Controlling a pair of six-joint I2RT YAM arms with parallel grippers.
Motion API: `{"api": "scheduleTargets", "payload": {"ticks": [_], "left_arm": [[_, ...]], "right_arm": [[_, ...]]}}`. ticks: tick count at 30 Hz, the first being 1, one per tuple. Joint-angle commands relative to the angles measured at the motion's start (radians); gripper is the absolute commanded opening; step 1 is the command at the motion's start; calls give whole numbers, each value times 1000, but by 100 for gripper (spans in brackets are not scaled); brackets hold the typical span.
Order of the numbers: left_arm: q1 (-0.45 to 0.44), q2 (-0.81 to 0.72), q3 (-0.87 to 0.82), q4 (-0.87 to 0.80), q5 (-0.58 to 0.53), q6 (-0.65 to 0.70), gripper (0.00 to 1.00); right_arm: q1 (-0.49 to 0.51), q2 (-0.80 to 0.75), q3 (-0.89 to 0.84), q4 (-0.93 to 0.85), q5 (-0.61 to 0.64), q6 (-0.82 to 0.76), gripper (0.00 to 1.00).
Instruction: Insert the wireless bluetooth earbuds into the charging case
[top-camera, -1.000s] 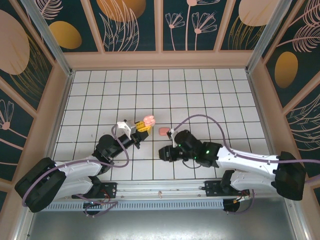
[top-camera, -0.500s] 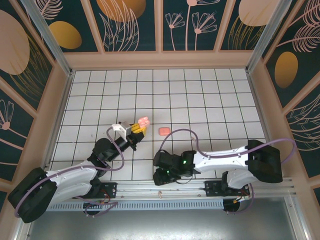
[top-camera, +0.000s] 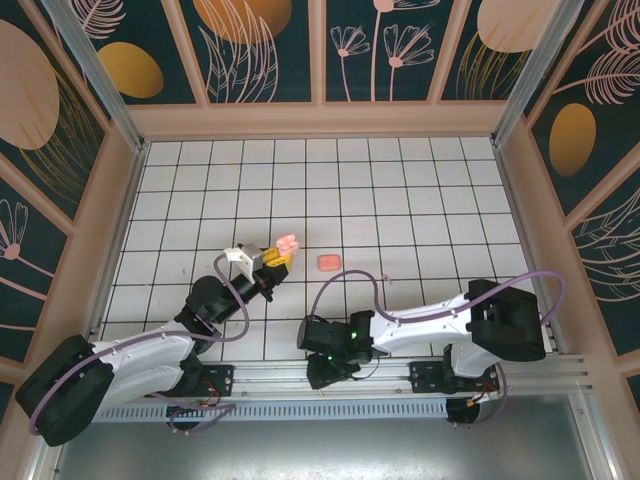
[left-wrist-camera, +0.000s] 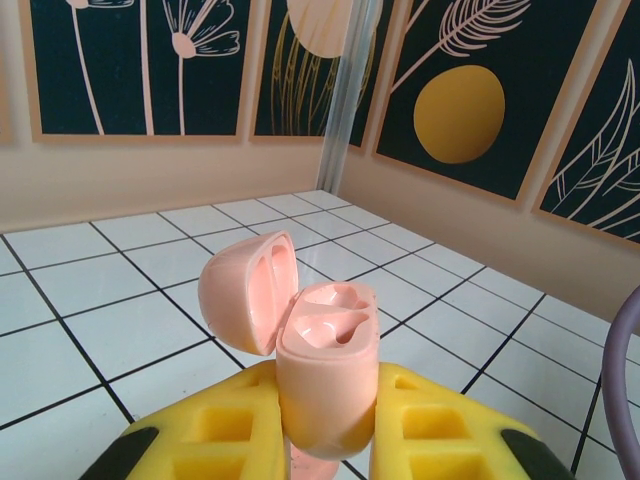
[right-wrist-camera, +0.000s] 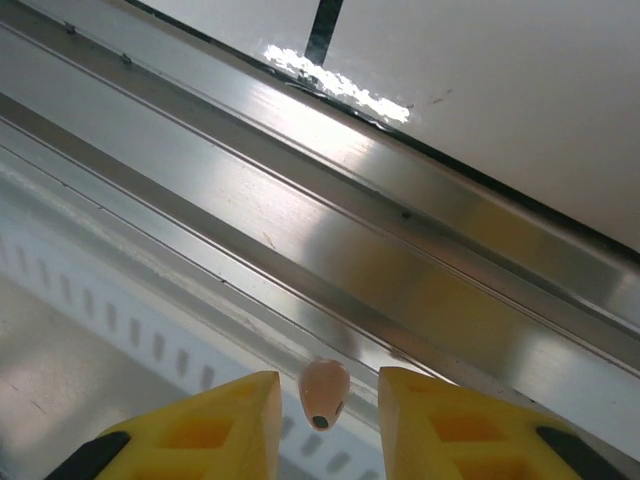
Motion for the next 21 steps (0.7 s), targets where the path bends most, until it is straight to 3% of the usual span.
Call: {"api": "scheduleTargets", "payload": {"ticks": [1, 6, 21], "left_arm": [[-5, -5, -5, 9, 2, -14, 18], [-5, -7, -5, 7, 0, -11, 17], [-4, 35, 7, 16, -16, -13, 17]], "right_arm": [[10, 25, 29, -30, -11, 11, 31], [13, 37, 31, -47, -14, 8, 30], [7, -12, 21, -36, 45, 14, 16]]}}
